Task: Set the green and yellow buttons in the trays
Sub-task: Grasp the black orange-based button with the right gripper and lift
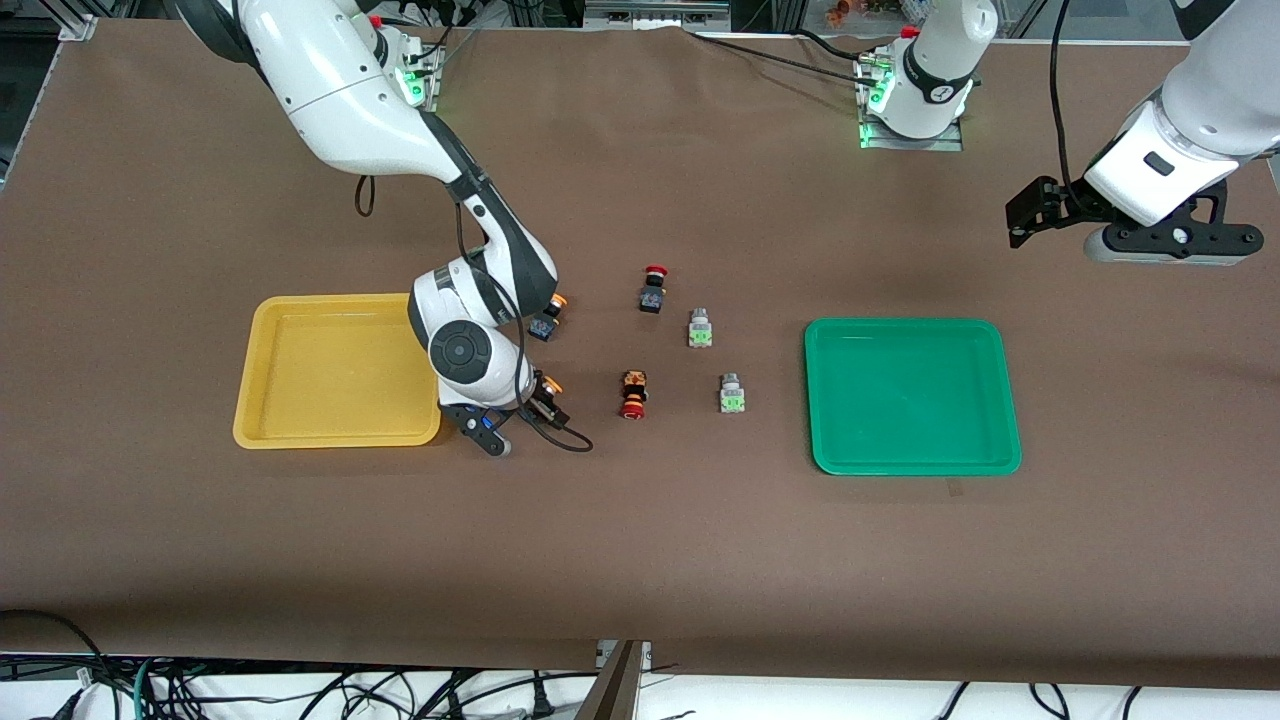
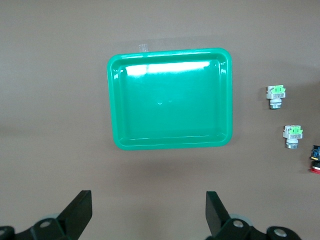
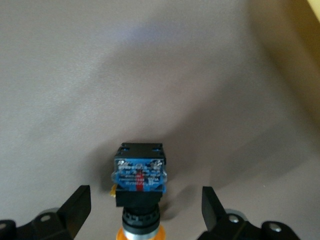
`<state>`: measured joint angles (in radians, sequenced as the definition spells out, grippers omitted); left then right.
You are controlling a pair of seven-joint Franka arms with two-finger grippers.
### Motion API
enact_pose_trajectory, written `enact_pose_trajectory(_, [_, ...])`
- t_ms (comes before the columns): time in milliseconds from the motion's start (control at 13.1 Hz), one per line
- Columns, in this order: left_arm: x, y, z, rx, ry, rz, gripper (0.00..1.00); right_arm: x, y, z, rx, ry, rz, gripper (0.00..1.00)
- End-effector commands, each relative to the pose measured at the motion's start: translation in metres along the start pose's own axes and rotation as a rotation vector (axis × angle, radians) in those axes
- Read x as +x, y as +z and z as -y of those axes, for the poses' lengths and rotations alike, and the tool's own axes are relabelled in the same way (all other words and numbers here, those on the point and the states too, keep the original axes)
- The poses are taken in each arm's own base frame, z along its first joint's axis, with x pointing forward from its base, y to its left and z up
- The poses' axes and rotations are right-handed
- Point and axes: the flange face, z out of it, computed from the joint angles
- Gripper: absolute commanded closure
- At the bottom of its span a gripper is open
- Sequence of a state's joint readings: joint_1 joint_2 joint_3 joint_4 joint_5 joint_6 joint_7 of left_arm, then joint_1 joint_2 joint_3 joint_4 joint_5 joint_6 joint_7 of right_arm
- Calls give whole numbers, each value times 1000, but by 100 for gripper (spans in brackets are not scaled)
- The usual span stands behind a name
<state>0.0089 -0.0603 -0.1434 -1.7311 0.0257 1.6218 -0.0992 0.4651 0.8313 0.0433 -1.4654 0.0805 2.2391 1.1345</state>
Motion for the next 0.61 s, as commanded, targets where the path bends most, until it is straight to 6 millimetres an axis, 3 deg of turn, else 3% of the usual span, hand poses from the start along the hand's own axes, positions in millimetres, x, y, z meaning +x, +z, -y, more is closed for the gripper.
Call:
enact_pose_trajectory(0, [1, -5, 1, -19, 16, 5, 0, 7, 2, 3, 9, 15, -3, 79])
enact_pose_trajectory(76, [1, -5, 1, -19, 16, 5, 0, 9, 2, 2, 10, 16, -2, 100])
enact_pose_trajectory(382, [1, -5, 1, -19, 16, 5, 0, 11, 2, 2, 9, 10, -3, 100])
enact_pose_trajectory(535, [1, -4, 1, -19, 16, 6, 0, 21, -20, -2, 9, 20, -14, 100])
